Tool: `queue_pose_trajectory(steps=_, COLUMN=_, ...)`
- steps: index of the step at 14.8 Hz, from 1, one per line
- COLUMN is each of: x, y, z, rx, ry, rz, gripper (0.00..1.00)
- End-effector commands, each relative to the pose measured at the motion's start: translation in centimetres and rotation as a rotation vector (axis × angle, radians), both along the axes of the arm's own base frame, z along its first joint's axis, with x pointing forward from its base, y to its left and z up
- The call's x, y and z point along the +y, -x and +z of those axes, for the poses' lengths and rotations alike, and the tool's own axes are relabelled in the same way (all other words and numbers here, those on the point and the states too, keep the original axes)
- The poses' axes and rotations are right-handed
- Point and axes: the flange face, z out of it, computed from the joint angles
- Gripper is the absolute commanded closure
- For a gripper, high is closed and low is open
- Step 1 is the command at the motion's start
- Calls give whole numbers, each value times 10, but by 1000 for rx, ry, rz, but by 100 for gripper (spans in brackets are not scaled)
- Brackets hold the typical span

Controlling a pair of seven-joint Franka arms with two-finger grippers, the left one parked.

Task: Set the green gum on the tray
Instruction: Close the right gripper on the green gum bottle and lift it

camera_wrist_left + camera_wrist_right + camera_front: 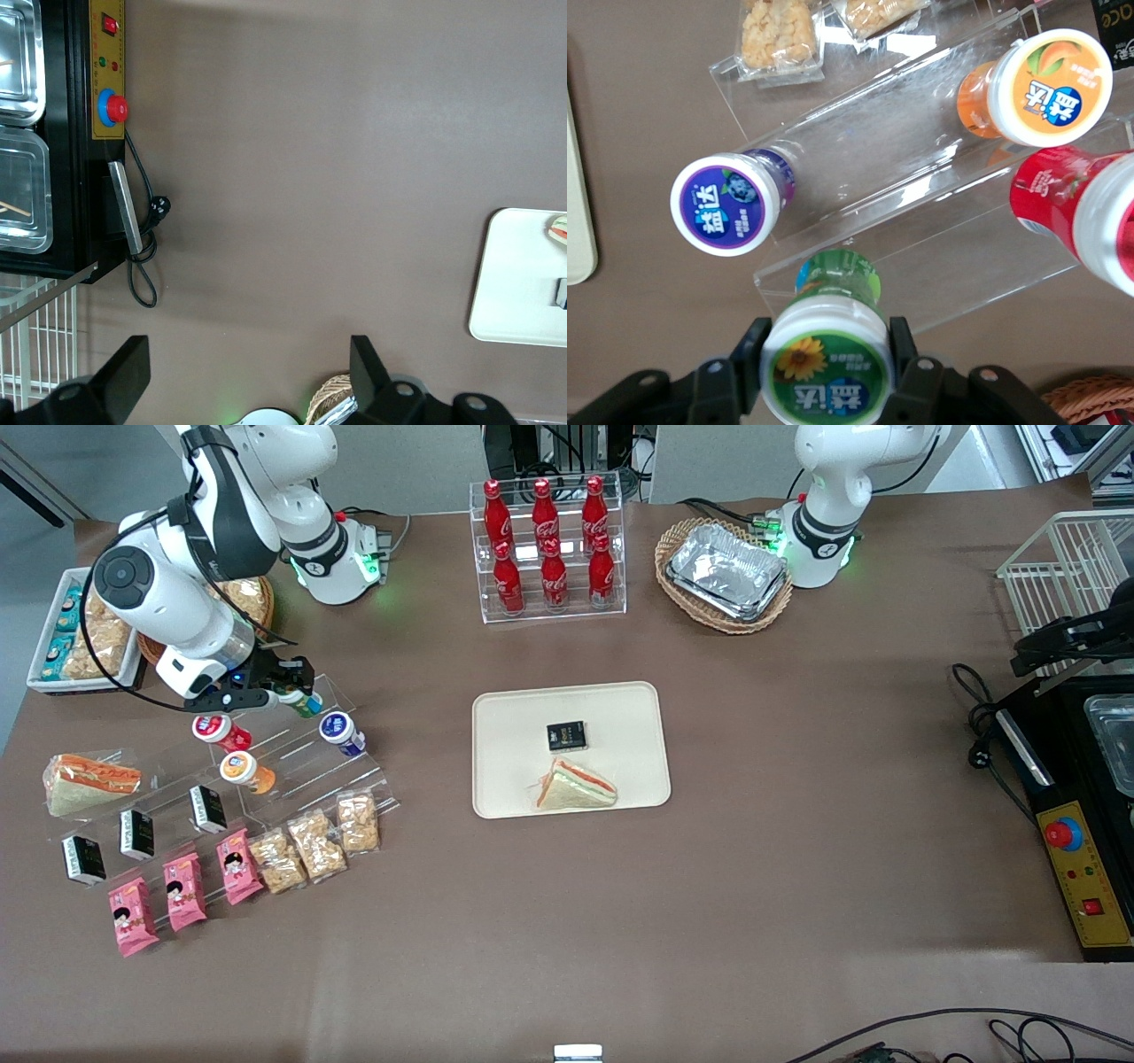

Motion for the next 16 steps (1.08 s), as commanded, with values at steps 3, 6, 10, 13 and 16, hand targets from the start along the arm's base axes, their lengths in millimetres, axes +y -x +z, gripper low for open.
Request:
queue_pose_trajectory(steps=3, x=-6, y=-8, z=12, rx=-37, ry=25, rz=37, gripper=71)
queue_pose_trajectory(steps=6, x=-9, y=-23, z=41, rx=-23, ry=34, rz=38, gripper=71)
queue_pose_trajectory(steps=10, x=-3, y=-57, z=87, rx=35, ry=48, rz=19, gripper=71)
queue_pose_trajectory(steps=13, x=20, y=-77, z=115, rx=82, ry=-16, rz=-12, gripper=71)
queue_pose_trajectory(steps=16, x=56, y=-79, z=110, rx=80, ry=-24, rz=-53, gripper=71)
